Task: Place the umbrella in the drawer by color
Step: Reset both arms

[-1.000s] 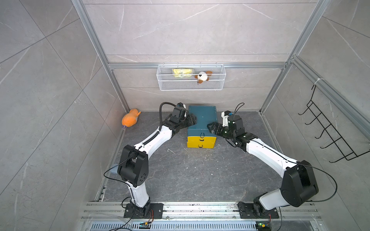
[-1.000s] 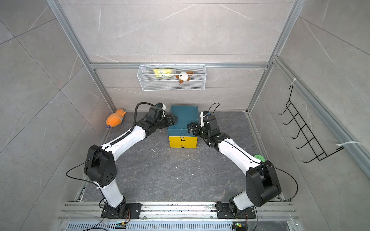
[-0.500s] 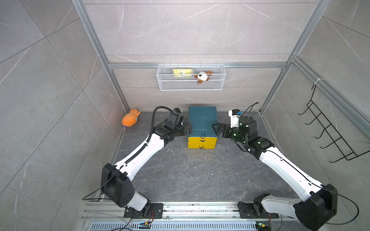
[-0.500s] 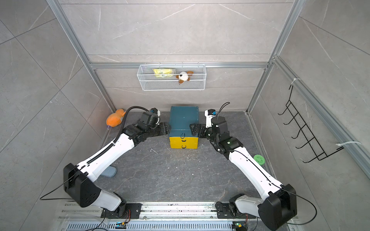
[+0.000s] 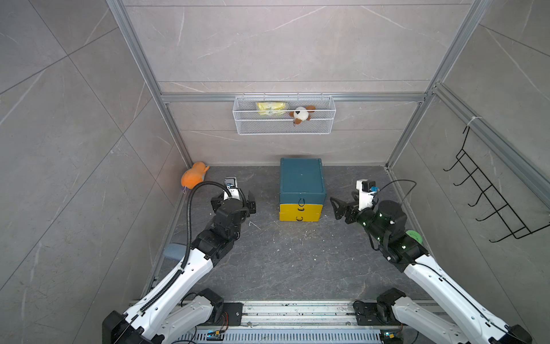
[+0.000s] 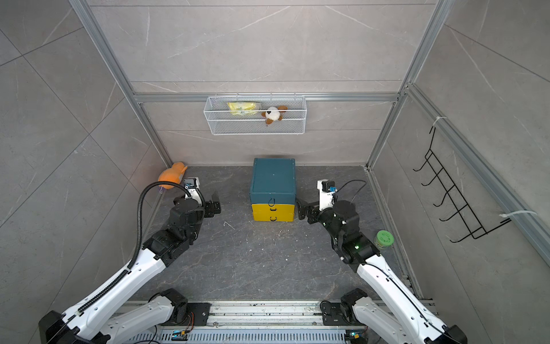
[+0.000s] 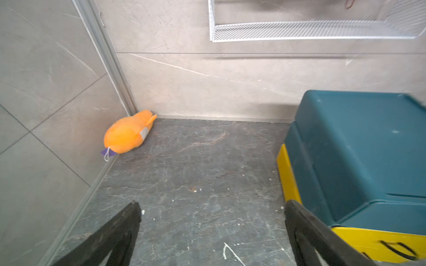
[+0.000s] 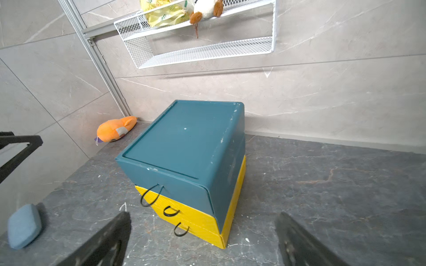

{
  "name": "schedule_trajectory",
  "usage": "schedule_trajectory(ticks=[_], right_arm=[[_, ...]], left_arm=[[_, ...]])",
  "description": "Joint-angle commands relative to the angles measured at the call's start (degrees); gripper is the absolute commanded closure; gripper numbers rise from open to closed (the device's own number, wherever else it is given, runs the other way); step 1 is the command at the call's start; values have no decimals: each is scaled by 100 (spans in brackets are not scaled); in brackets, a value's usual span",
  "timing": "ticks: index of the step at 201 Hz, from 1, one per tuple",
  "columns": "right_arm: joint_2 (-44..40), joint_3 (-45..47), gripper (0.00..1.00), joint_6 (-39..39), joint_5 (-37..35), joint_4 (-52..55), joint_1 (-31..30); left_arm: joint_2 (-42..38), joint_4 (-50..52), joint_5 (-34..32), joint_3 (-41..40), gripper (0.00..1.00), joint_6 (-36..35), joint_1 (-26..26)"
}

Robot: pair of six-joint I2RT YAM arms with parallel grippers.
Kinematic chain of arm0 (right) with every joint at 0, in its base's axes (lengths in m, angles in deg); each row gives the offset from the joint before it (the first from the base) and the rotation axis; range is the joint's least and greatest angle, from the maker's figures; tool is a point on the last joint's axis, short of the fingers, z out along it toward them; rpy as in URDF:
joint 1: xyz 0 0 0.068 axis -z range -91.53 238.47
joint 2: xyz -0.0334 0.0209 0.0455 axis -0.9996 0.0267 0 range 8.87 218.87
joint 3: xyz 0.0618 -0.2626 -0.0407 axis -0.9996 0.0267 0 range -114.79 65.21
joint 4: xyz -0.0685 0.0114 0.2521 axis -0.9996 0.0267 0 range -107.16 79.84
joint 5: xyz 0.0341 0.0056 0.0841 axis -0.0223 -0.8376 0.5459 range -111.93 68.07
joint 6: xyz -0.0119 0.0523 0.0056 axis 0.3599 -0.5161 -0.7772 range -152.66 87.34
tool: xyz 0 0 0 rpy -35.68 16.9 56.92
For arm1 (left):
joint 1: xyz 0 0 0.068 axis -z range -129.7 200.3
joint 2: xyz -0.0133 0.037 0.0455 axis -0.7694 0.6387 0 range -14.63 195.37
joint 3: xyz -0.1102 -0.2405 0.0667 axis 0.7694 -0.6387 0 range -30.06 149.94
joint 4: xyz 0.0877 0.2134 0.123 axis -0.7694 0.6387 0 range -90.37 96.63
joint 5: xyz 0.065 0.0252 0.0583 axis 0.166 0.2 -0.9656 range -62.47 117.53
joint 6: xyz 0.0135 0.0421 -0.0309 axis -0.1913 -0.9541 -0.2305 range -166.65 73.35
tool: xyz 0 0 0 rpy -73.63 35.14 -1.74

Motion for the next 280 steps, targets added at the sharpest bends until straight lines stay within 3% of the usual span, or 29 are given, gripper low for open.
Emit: schedule_trajectory(ticks=[1,29,65,72,117,147,177,200,219,249,273,280], right_arm=[[-38,743,0,722,-789,-1399,-6],[103,1827,0,986,-2244,-2902,-6],[801,2881,0,1638,-3146,-4919,-5],[1013,3040,0,1713,-3273,-5335,-10],[3157,3456,0,1678,-3814,-7603,20],[3447,3360,0,1631,-3708,-7592,64],[3852,3205,0,1433,-3560,-7612,294],[3805,3249,0,1307,-3308,-7600,465],[3754,3305,0,1190,-3143,-7598,606],[3758,3322,0,1189,-3058,-7600,619],[3771,3309,0,1206,-3006,-7600,628],[3788,3290,0,1214,-2983,-7592,627]], left_arm=[[539,-1370,-977,-353,0,-1167,-15],[1644,-2936,-1571,-955,0,-2057,-268],[2427,-4287,-1060,-1708,0,-1633,-1009],[2421,-4332,-1204,-1713,0,-1602,-989],[1859,-4651,36,-2200,0,-1145,-1779],[1142,-4714,733,-2823,0,-819,-2197],[1014,-5051,838,-3108,0,-730,-2446],[1279,-5293,674,-3074,0,-829,-2458],[1295,-4796,626,-2957,0,-773,-2462],[1607,-4848,317,-3076,0,-243,-2641],[2457,-5581,544,-2875,0,-547,-2768],[2548,-5183,820,-2660,0,-612,-2761]])
